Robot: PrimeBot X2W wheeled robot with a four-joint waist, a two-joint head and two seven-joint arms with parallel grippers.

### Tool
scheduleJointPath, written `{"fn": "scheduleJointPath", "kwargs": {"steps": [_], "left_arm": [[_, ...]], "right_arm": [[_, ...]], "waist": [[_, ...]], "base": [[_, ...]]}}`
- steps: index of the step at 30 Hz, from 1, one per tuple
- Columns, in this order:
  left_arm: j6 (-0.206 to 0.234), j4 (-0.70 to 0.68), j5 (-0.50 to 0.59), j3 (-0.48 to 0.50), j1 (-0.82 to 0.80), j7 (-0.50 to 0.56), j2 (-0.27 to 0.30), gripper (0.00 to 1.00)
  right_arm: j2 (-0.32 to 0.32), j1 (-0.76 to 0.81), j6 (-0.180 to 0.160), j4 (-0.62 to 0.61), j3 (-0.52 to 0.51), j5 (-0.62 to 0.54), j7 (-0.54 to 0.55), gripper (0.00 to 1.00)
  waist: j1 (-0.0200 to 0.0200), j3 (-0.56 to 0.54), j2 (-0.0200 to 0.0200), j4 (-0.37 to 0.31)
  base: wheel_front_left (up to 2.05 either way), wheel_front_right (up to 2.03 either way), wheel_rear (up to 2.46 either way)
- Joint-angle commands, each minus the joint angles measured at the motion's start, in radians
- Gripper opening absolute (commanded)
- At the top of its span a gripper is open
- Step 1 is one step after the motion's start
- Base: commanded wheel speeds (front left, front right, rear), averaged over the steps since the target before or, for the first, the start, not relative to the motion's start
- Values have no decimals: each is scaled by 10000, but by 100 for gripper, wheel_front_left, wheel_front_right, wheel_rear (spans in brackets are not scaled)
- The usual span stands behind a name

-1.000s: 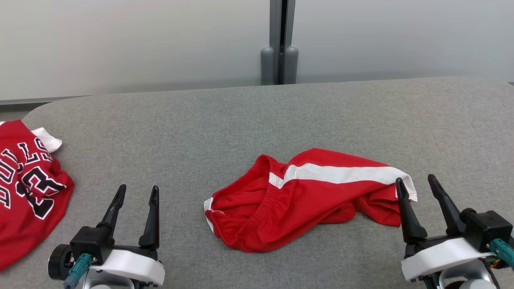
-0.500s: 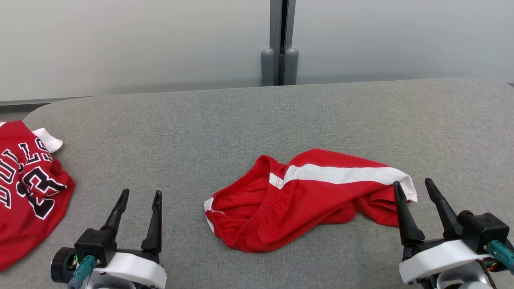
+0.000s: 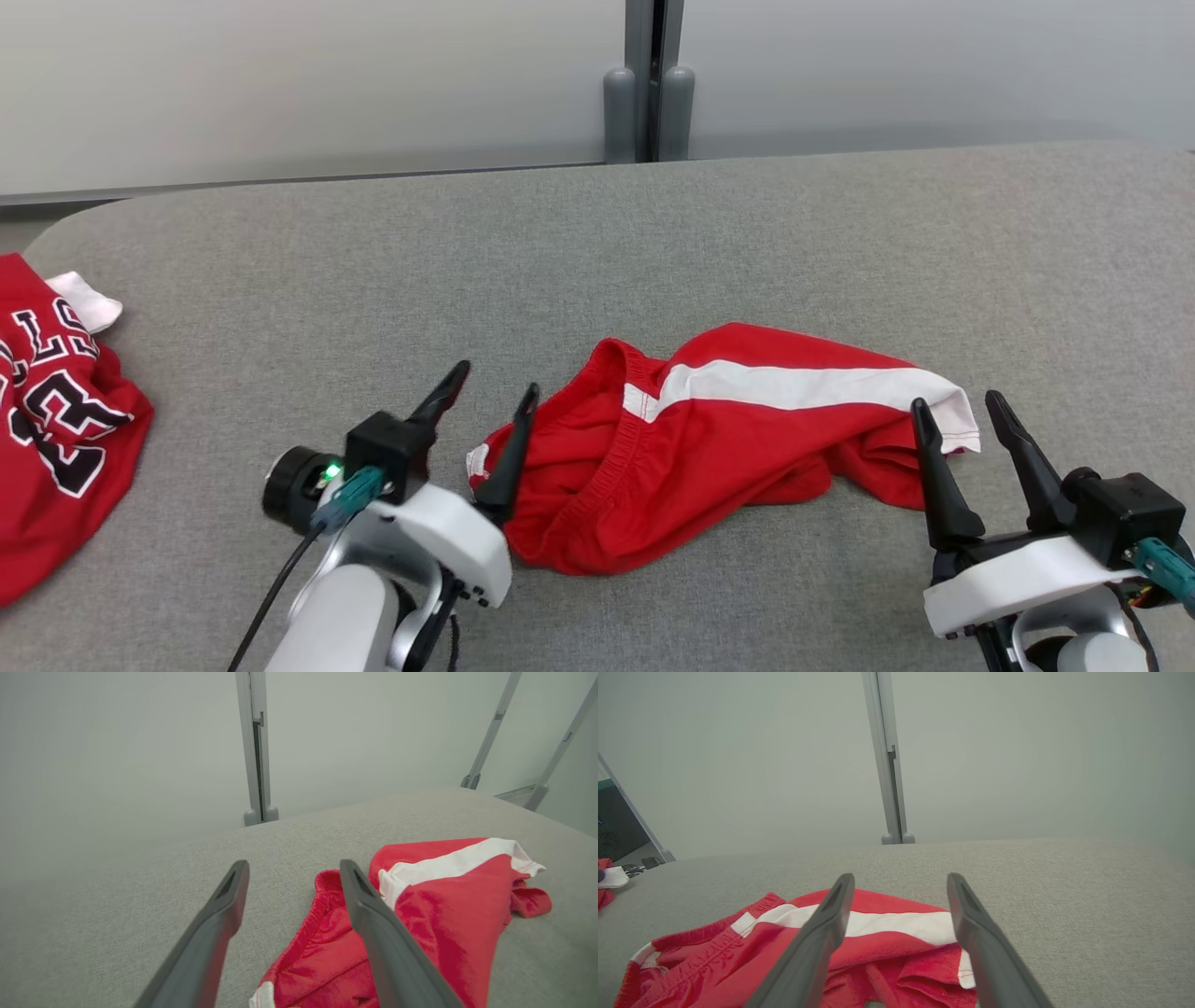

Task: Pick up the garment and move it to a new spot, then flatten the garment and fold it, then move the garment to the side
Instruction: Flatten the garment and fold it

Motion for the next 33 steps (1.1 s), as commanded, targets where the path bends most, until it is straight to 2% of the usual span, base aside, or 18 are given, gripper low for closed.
{"fn": "scheduleJointPath", "kwargs": {"steps": [1,6,15,21,22,23,25,26,33], "left_arm": [[-109,197,-330,-361,-439,479,-53,100],[-211,920,-1307,-1399,-1531,1723,-153,100],[-242,2130,-2996,-2577,-2745,2841,-176,100],[-216,2893,-3559,-3167,-3298,3057,-176,100],[-179,3006,-3587,-3205,-3372,3028,-179,77],[-126,3112,-3636,-3221,-3446,3015,-181,44],[-69,3340,-3717,-3289,-3544,3031,-183,9],[-28,3442,-3775,-3291,-3602,3019,-180,0],[-85,3939,-4022,-3592,-3878,2897,-185,0]], "right_arm": [[-22,-161,1,12,31,56,13,100],[27,-297,1,95,55,61,-72,100],[91,-615,1,272,101,77,-223,100],[153,-736,1,481,143,159,-365,100],[163,-768,1,500,146,168,-395,100],[168,-790,1,526,144,178,-416,100],[178,-802,1,574,113,153,-449,100],[187,-807,1,589,106,148,-463,100],[222,-870,1,674,58,202,-528,100]], "waist": [[0,234,0,-153],[0,582,0,-354],[0,951,0,-735],[0,1094,0,-926],[0,1112,0,-952],[0,1130,0,-971],[0,1168,0,-998],[0,1184,0,-1012],[0,1250,0,-1031]], "base": [[0,0,0],[0,0,0],[0,0,0],[0,0,0],[0,0,0],[0,0,0],[0,0,0],[0,0,0],[0,0,0]]}}
